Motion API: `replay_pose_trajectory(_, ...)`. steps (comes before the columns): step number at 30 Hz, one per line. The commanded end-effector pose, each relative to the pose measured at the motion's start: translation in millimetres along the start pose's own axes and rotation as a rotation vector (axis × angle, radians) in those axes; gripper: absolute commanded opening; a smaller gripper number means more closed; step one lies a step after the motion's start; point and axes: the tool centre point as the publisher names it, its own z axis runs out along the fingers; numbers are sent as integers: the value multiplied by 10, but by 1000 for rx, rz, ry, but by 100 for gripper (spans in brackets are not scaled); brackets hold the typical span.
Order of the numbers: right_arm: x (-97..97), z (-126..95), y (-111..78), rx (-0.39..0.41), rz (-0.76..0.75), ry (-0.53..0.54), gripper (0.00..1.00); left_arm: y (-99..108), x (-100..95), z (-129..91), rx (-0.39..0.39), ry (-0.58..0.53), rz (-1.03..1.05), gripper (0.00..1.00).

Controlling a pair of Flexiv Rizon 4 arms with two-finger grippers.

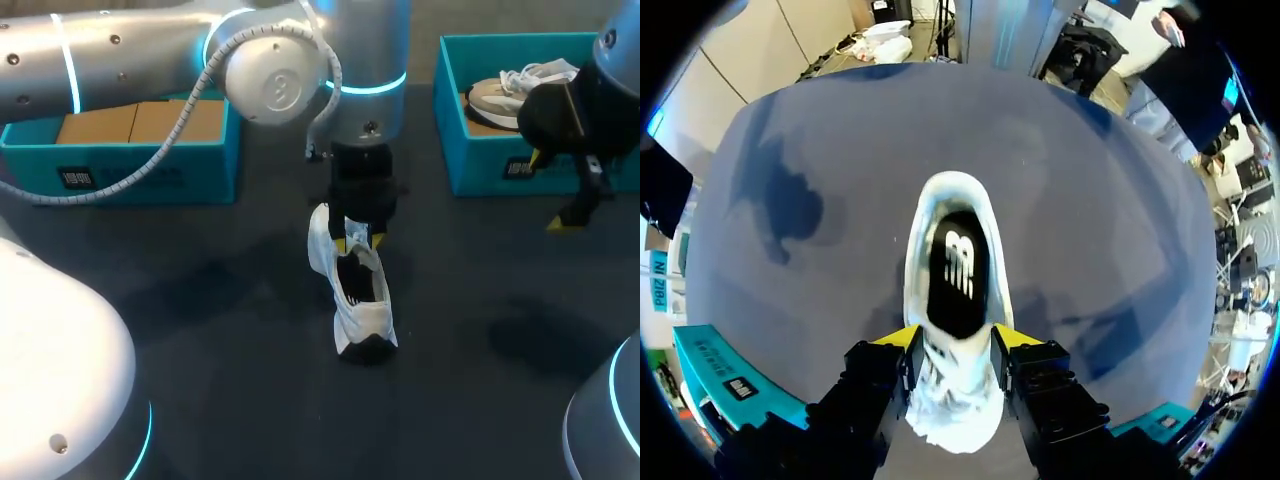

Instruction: Take the shoe out of the shoebox, open the shoe tongue, remove and reinsert the insole, then place the shoe into the shoebox

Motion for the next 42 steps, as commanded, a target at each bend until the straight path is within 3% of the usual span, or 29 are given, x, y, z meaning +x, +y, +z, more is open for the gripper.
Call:
replay_pose_trajectory(1,-17,9,16,4,2,4,100,-43,14,144,15,-6,-10,47)
replay_pose_trajectory(5,-17,9,16,4,2,4,100,-112,57,155,24,-16,-28,46)
replay_pose_trajectory(11,-17,9,16,4,2,4,100,-66,154,-75,-21,-47,-60,47)
replay_pose_trajectory(16,-17,9,16,4,2,4,100,92,86,-93,-49,-49,-66,48)
replay_pose_trajectory(19,-17,9,16,4,2,4,100,158,8,12,-46,-37,-67,47)
replay_pose_trajectory(28,-17,9,16,4,2,4,100,-55,42,250,19,-7,-83,45)
replay_pose_trajectory(33,-17,9,16,4,2,4,100,-149,166,109,5,-18,-145,47)
replay_pose_trajectory(36,-17,9,16,4,2,4,100,-177,241,-28,5,-32,-194,54)
replay_pose_trajectory(40,-17,9,16,4,2,4,100,-194,322,-160,-8,-24,-252,78)
replay_pose_trajectory(42,-17,9,16,4,2,4,100,-187,375,-214,-57,3,-322,94)
